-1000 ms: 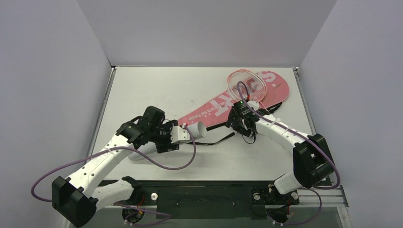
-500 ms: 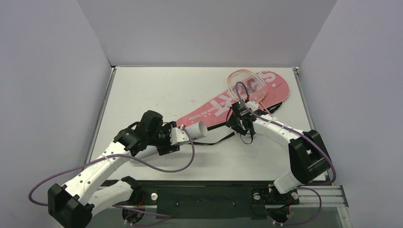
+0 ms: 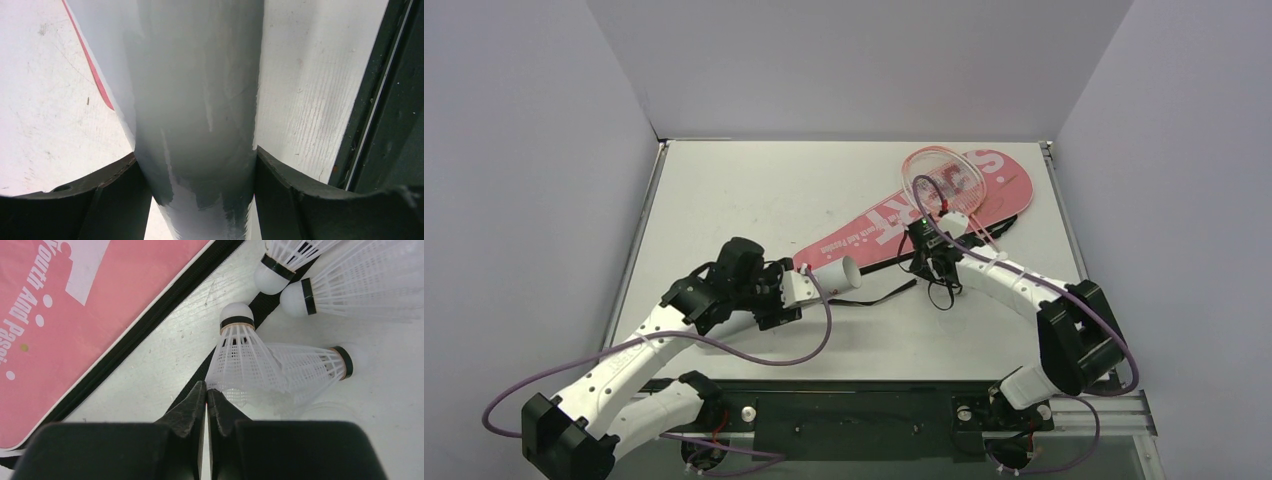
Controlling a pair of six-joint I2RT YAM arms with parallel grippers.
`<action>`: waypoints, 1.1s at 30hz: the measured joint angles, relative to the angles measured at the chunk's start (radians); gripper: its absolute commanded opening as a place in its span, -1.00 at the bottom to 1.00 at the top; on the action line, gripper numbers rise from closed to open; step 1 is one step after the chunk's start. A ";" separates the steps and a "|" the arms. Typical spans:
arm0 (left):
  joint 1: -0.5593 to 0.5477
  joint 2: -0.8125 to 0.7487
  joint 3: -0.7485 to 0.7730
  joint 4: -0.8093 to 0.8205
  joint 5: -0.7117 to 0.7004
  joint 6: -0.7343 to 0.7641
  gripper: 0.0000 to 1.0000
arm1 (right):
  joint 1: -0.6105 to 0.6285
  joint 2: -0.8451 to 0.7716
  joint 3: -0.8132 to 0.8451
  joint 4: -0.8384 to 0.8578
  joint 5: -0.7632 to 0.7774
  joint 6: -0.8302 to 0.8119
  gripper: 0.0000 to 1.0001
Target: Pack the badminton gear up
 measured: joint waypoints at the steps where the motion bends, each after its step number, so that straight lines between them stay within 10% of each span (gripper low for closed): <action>1: 0.000 -0.002 -0.002 0.002 0.000 -0.003 -0.59 | 0.003 -0.011 0.000 -0.010 0.008 -0.007 -1.00; 12: 0.000 -0.012 -0.040 0.035 -0.004 -0.010 -0.59 | 0.027 -0.283 0.066 -0.123 -0.069 -0.163 -1.00; 33: 0.000 -0.071 -0.097 0.094 0.028 0.073 -0.60 | 0.095 -0.472 0.234 -0.253 -0.909 -0.410 -1.00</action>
